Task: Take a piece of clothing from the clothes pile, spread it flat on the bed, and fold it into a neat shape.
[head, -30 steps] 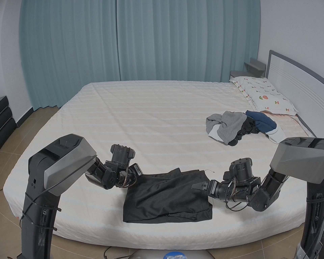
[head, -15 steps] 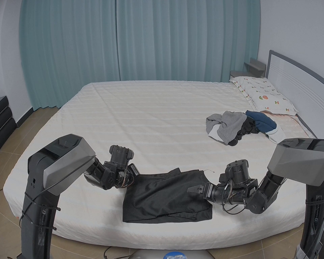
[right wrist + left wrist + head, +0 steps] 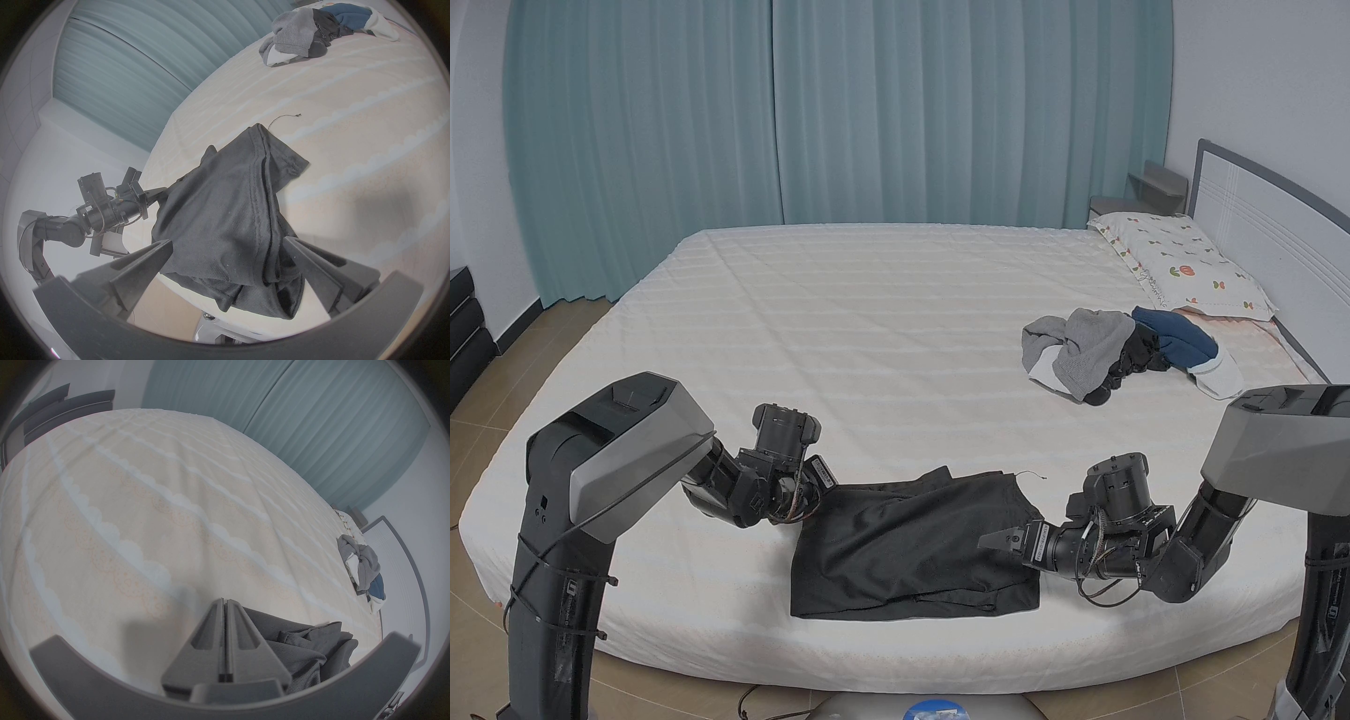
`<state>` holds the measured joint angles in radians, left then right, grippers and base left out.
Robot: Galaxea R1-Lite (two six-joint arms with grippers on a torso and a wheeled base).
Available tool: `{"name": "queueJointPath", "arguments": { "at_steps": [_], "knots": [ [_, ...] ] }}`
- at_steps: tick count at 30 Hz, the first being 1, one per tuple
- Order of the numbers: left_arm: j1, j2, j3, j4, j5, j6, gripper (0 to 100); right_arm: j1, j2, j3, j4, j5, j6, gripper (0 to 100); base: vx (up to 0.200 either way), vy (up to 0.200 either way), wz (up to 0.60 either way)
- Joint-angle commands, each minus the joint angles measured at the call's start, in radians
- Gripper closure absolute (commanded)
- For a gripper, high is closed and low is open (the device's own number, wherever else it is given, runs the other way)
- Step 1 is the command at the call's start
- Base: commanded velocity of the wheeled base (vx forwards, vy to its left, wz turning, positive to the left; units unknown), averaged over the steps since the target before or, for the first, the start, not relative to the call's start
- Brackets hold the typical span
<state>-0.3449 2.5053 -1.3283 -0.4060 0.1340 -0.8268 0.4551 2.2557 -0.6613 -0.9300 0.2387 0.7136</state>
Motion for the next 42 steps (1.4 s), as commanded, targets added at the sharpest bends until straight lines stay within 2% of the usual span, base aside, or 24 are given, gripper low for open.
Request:
{"name": "queueJointPath", "arguments": {
  "at_steps": [1,6,7,17,26,31,37,42],
  "knots": [
    [0.001,0.001,0.0,-0.001,-0.001,0.0,100,0.002,0.004,0.005,0.0,0.001,0.0,0,0.0,0.0,0.0],
    [0.003,0.003,-0.002,0.001,-0.002,0.0,100,0.014,0.015,0.005,0.005,0.002,0.0,0,0.0,0.0,0.0],
    [0.003,0.003,-0.002,-0.001,-0.002,0.0,100,0.017,0.018,0.006,0.007,0.002,-0.002,100,0.0,0.0,0.0],
    [0.018,0.007,-0.014,0.003,-0.007,0.0,100,0.007,0.018,0.046,0.01,0.001,-0.043,100,0.0,0.0,0.0],
    [0.018,0.009,-0.012,0.003,-0.005,0.0,100,-0.041,-0.102,0.123,0.011,0.022,-0.043,100,0.0,0.0,0.0],
    [0.018,0.009,-0.012,0.003,-0.005,0.002,100,-0.047,-0.104,0.152,0.01,0.031,-0.046,100,0.0,0.0,0.0],
    [0.018,0.009,-0.011,0.004,-0.005,0.003,100,-0.061,-0.084,0.181,0.011,0.036,-0.106,100,0.0,0.0,0.0],
    [0.018,0.009,-0.008,0.004,-0.005,0.003,100,-0.061,-0.054,0.177,0.011,0.036,-0.114,100,0.0,0.0,0.0]
  ]
}}
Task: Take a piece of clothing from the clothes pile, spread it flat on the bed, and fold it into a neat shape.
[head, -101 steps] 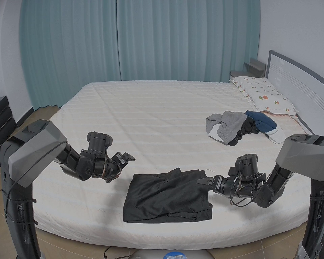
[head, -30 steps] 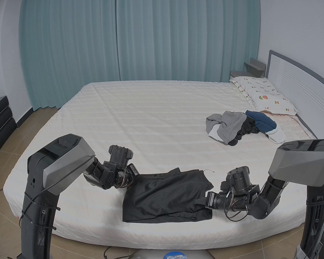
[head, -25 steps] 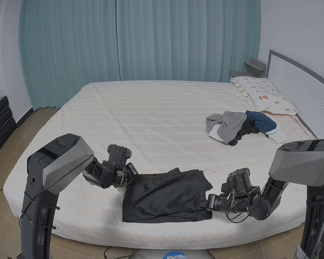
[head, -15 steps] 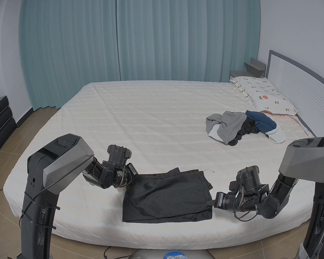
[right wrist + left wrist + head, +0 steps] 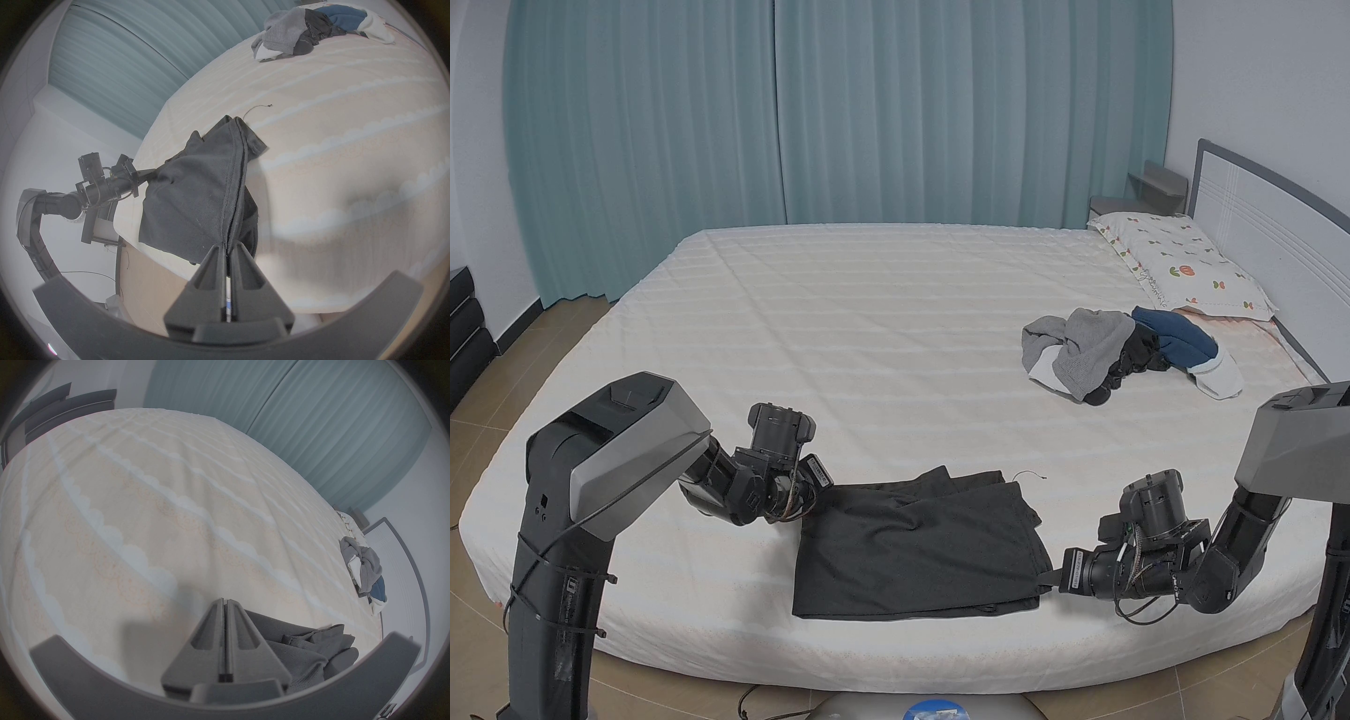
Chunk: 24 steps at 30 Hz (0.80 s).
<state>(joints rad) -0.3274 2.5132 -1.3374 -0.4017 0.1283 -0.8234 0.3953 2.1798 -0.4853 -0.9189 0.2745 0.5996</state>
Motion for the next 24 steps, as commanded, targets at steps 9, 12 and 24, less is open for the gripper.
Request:
{"name": "queueJointPath", "arguments": {
  "at_steps": [9,12,24],
  "knots": [
    [0.001,-0.001,0.004,0.0,0.001,0.0,100,0.004,0.057,-0.059,0.0,-0.009,-0.029,0,0.0,0.0,0.0],
    [0.001,-0.001,0.006,0.0,0.001,0.0,100,-0.004,0.037,-0.082,-0.001,-0.014,-0.029,0,0.0,0.0,0.0],
    [0.001,0.001,0.007,-0.002,-0.001,0.0,100,-0.064,0.114,-0.391,0.129,-0.112,-0.018,0,0.0,0.0,0.0]
  ]
}}
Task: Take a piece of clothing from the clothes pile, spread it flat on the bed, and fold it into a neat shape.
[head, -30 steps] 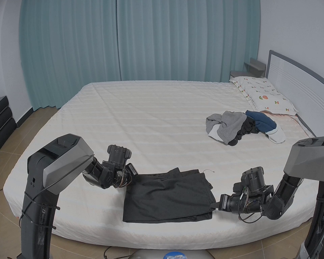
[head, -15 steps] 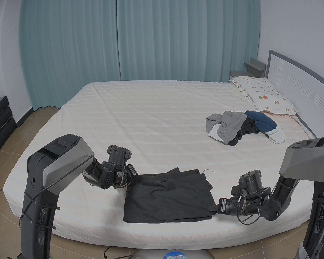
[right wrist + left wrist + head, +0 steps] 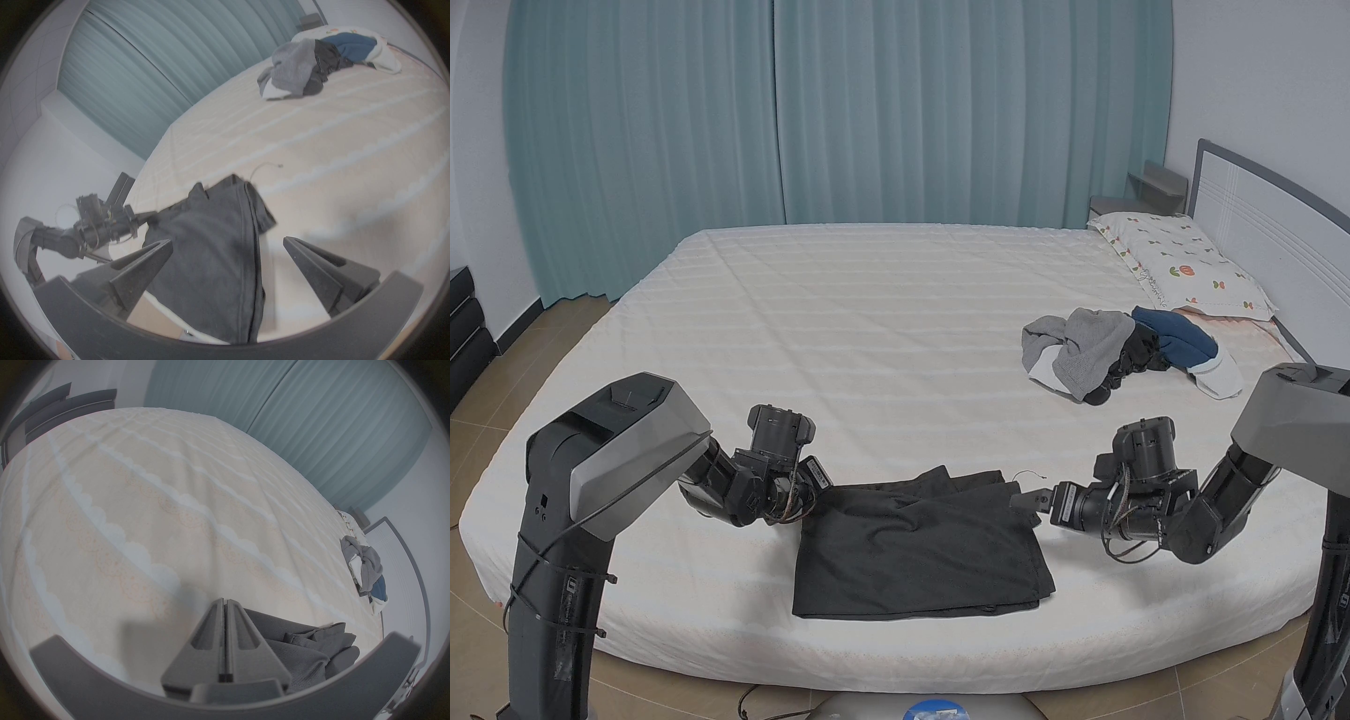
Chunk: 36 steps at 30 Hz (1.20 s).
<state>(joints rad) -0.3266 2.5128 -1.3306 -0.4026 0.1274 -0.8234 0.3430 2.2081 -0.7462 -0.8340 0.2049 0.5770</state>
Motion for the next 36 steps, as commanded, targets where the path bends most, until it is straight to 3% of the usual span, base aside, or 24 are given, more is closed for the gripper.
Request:
{"name": "queueJointPath", "arguments": {
  "at_steps": [1,8,14,15,36],
  "knots": [
    [0.0,0.001,0.001,-0.001,0.001,0.0,100,-0.01,0.11,-0.162,0.05,-0.05,0.004,0,0.0,0.0,0.0],
    [0.0,0.001,-0.001,0.001,0.0,0.0,100,-0.007,0.259,-0.325,0.064,-0.082,0.003,0,0.0,0.0,0.0],
    [0.0,0.001,-0.002,0.001,-0.003,0.0,100,-0.015,0.278,-0.364,0.067,-0.081,0.004,0,0.0,0.0,0.0],
    [0.0,0.003,-0.002,0.001,-0.003,0.0,100,-0.016,0.282,-0.369,0.067,-0.081,0.004,100,0.0,0.0,0.0],
    [-0.002,0.006,-0.004,-0.001,-0.003,0.0,100,-0.038,0.262,-0.427,0.053,-0.094,0.007,100,0.0,0.0,0.0]
  ]
}}
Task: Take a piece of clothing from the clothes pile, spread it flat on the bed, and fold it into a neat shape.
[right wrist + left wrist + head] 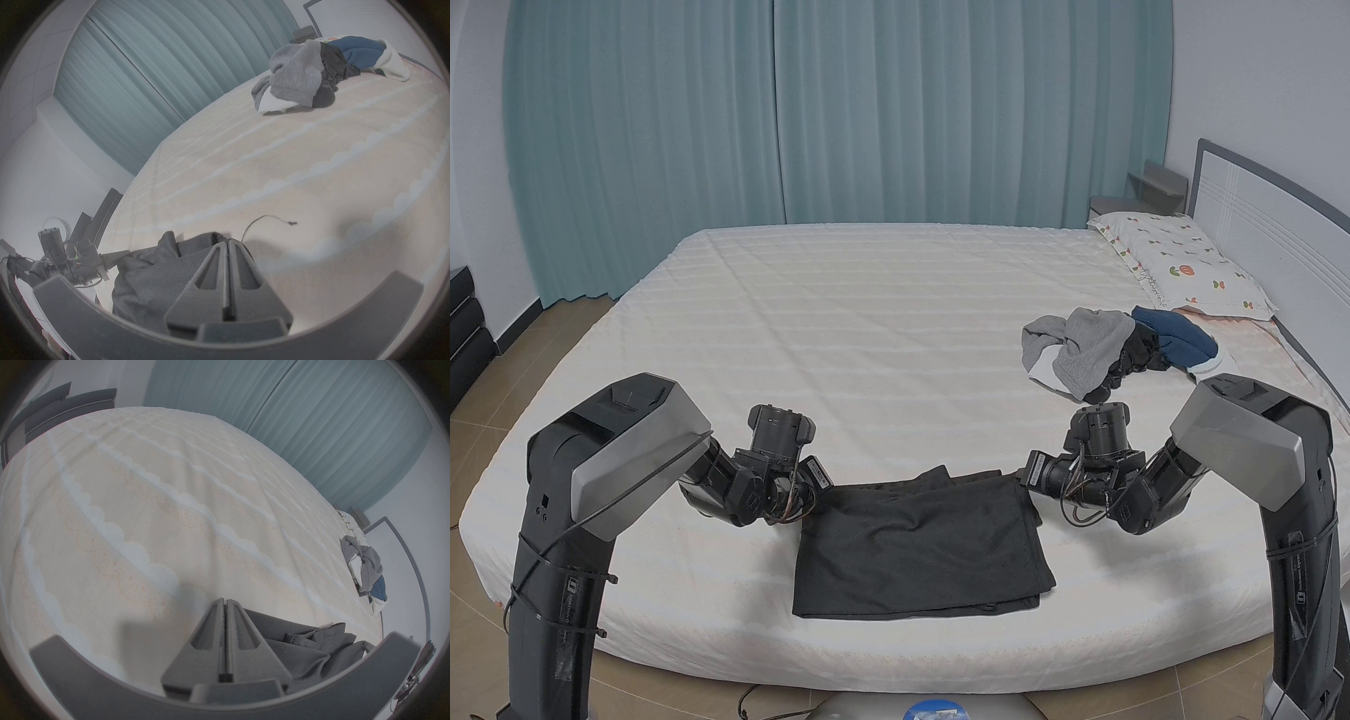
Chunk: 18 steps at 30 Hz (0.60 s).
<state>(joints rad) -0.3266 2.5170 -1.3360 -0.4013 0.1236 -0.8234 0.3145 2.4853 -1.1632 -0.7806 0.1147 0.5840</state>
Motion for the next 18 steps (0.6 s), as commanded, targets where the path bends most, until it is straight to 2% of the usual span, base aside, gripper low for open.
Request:
{"name": "queueJointPath", "arguments": {
  "at_steps": [1,5,18],
  "knots": [
    [-0.002,0.002,0.001,-0.001,0.001,0.0,100,-0.014,-0.014,-0.015,0.003,-0.013,0.0,100,0.0,0.0,0.0],
    [0.0,0.002,0.0,-0.002,0.001,0.0,100,-0.025,-0.005,-0.044,0.004,-0.036,0.0,100,0.0,0.0,0.0],
    [0.0,0.003,-0.002,-0.001,0.001,0.0,100,-0.029,0.041,-0.059,0.008,-0.041,0.0,100,0.0,0.0,0.0]
  ]
}}
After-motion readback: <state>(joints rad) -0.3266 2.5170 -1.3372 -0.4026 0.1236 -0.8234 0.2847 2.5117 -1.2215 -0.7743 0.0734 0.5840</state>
